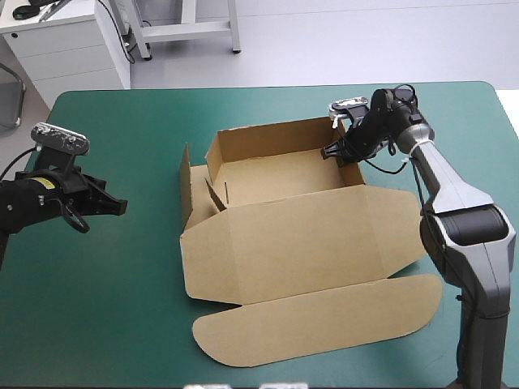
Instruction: Fold the box
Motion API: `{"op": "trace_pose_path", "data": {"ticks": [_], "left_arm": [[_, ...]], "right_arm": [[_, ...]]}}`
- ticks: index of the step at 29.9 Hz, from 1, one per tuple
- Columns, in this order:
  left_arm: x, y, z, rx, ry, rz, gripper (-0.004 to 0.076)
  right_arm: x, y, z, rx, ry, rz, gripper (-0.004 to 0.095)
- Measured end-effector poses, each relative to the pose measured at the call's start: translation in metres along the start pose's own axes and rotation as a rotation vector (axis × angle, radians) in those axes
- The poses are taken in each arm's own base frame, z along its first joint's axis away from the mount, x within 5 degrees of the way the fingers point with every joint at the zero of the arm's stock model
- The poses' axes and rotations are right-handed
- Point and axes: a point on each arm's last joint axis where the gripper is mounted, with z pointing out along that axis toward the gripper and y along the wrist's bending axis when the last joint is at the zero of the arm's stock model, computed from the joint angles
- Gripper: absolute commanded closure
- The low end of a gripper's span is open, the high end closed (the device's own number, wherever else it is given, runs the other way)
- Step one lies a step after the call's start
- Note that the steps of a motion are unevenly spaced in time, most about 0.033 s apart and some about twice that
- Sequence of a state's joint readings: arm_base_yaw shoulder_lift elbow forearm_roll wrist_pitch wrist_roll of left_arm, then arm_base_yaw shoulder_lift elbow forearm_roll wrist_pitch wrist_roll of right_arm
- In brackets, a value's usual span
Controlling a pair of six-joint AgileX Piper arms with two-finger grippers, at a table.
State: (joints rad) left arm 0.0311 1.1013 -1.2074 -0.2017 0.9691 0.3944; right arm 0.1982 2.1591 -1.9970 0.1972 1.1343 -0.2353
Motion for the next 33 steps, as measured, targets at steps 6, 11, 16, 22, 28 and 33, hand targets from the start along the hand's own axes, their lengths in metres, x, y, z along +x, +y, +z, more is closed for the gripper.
{"op": "trace_pose_path", "data": {"ticks": [6, 11, 16, 22, 28, 33], "left_arm": [[0.000, -0.001, 0.000, 0.009, -0.004, -0.007, 0.0731], [-0.001, -0.001, 0.000, 0.015, -0.008, -0.011, 0.0731], [-0.001, -0.001, 0.000, 0.014, -0.009, -0.012, 0.0731], [-0.001, -0.002, 0.000, 0.019, -0.011, -0.014, 0.0731], [-0.001, -0.002, 0.000, 0.020, -0.012, -0.015, 0.0731], [-0.001, -0.002, 0.000, 0.023, -0.012, -0.017, 0.0731]], "right_arm": [[0.000, 0.000, 0.000, -0.003, -0.002, 0.002, 0.0923], [-0.001, 0.001, -0.007, -0.002, -0.014, -0.001, 0.0923], [-0.006, 0.005, -0.030, 0.004, -0.056, -0.012, 0.0923], [-0.006, 0.005, -0.034, 0.009, -0.055, -0.012, 0.0923], [-0.003, 0.005, -0.034, 0.015, -0.026, -0.014, 0.0849], [-0.001, 0.002, -0.034, 0.041, 0.001, -0.026, 0.0375]]}}
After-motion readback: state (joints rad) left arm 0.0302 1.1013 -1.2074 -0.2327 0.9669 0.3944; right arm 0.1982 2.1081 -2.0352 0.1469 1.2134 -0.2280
